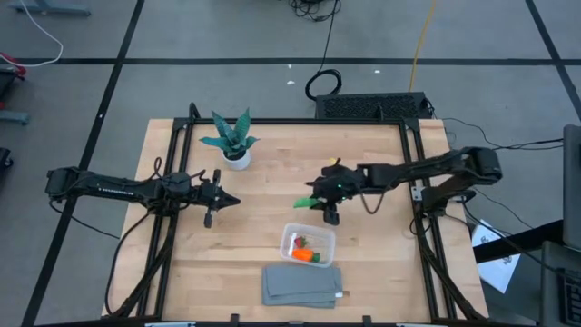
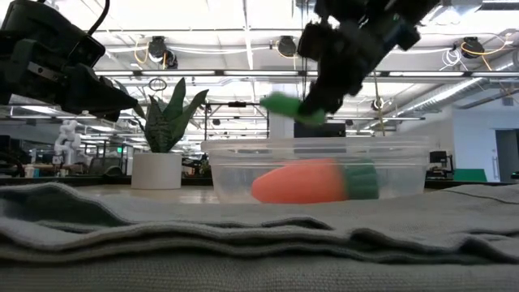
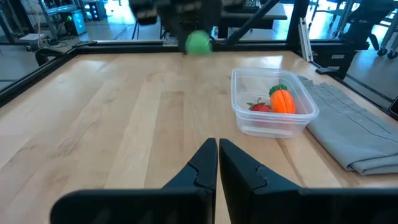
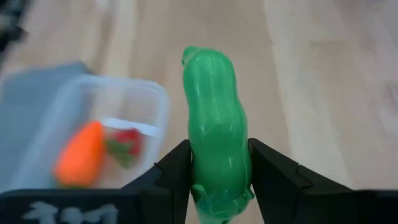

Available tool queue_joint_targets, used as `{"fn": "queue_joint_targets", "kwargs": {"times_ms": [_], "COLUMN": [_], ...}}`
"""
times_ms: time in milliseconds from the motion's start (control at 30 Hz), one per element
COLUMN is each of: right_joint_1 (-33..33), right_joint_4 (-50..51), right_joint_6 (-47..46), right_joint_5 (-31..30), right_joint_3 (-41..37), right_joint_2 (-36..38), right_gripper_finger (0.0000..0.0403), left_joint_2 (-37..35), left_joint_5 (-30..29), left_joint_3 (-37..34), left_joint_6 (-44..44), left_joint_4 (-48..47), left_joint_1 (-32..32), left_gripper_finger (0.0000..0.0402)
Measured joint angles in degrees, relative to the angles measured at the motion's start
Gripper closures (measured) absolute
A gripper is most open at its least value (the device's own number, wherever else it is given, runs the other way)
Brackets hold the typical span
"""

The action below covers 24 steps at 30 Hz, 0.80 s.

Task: Pick and placing Produce into tupperware
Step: Put the green peas into the transparent bin

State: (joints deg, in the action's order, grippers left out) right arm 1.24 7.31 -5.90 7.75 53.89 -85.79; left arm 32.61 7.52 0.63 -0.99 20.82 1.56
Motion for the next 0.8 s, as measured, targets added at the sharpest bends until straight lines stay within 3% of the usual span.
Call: {"fn": "queue_joint_targets", "kwargs": {"times_ms": [233, 633, 800], "right_joint_1": [-4.5, -10.5, -14.4], "right_joint_4": [2.6, 5.2, 4.6], "right_joint_6": [-5.3, -19.0, -23.2], "right_joint_5": [0.3, 0.0, -3.6], "right_joint_3": [0.0, 0.0, 0.0], "right_joint_2": [4.9, 5.6, 5.6], "right_gripper_finger": [0.0272, 0.0271, 0.0271], "left_joint_2": [0.0, 0.0, 0.0], "left_joint_5": [0.0, 0.0, 0.0], "left_joint_3": [0.0, 0.0, 0.0], "left_joint_6": [0.2, 0.6, 0.7], "left_joint_4": [0.0, 0.2, 0.2], "left_joint_1": [0.0, 0.0, 0.0], "left_gripper_finger": [0.0380, 0.0380, 0.0380]}}
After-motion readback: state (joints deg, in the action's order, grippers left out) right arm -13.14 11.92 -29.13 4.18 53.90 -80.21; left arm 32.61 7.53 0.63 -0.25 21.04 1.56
